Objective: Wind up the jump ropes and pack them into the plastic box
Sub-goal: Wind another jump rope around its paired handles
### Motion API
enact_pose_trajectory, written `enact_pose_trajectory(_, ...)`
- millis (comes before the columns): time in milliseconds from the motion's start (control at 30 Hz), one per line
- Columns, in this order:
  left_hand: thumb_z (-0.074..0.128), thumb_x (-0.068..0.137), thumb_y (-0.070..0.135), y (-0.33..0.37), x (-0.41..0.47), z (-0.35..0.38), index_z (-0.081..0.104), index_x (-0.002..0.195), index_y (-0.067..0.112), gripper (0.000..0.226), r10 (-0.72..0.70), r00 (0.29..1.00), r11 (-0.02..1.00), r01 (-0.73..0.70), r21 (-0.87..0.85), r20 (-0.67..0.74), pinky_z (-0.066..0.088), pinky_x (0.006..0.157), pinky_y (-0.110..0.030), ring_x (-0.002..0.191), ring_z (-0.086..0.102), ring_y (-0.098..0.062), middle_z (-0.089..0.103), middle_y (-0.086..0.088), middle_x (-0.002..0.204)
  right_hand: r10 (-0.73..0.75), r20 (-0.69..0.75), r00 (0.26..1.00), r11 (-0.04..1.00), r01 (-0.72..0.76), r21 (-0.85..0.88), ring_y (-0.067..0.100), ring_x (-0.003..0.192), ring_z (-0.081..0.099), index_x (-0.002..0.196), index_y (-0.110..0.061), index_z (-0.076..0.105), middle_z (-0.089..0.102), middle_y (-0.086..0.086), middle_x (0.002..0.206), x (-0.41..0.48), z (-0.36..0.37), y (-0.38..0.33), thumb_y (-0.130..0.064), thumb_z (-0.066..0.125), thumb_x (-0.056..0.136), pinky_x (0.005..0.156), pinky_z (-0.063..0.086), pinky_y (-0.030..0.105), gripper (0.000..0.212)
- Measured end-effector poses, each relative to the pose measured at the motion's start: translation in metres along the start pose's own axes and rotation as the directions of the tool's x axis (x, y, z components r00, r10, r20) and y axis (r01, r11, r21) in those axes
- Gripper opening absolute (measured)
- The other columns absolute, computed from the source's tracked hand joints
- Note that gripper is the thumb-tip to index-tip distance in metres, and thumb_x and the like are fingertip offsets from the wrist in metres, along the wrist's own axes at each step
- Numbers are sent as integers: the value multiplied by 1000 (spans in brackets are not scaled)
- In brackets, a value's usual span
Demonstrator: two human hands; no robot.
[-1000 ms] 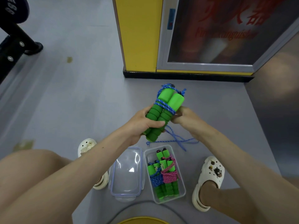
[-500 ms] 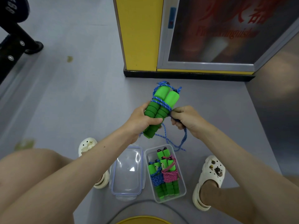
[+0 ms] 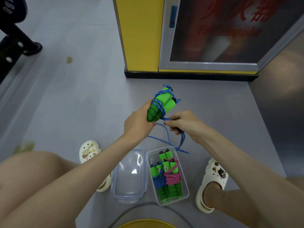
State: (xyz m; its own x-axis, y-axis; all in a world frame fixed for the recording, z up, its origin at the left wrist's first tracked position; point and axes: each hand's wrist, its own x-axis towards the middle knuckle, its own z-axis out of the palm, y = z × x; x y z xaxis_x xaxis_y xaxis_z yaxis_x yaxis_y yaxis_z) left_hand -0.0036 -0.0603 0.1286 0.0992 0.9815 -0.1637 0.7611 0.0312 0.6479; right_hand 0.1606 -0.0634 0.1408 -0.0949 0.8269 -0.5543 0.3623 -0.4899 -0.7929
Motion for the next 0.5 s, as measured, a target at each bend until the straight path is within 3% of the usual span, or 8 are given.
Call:
enact_pose_trajectory(133, 63, 87, 23, -5, 0, 0, 25, 145, 39, 72, 18, 999, 984, -11, 179, -37, 46, 72, -33, 95, 61, -30, 66, -3, 110, -7, 3, 1000, 1000, 7, -3, 8, 66, 56, 91, -7, 71, 65, 0, 73, 4, 2, 3, -12, 64, 88, 67, 46, 19, 8)
enact_pose_trajectory(300, 57, 90, 18, -2, -8, 6, 12, 150, 34, 77, 110, 991, 917, -70, 392, -82, 33, 60, -31, 74, 47, -21, 56, -5, 97, -21, 60, 998, 988, 12, 151, 11, 56, 61, 89, -3, 66, 67, 7, 67, 0, 9, -2, -11, 48, 98, 63, 55, 19, 22)
enact_pose_trajectory(433, 56, 91, 16, 2, -14, 11, 9, 151, 32, 78, 106, 988, 900, -49, 434, -108, 30, 60, -31, 76, 42, -18, 53, -6, 98, -22, 91, 996, 977, 3, 213, 14, 56, 64, 95, 4, 63, 70, 11, 70, -3, 12, -9, -13, 41, 101, 66, 58, 25, 29)
enact_pose_trajectory(500, 55, 91, 16, 2, -12, 11, 8, 151, 31, 79, 100, 988, 908, -44, 416, -114, 30, 60, -31, 77, 41, -18, 53, -7, 100, -17, 87, 996, 969, -5, 246, 12, 51, 60, 99, 8, 61, 69, 14, 75, -3, 14, -11, -12, 39, 101, 60, 56, 24, 30)
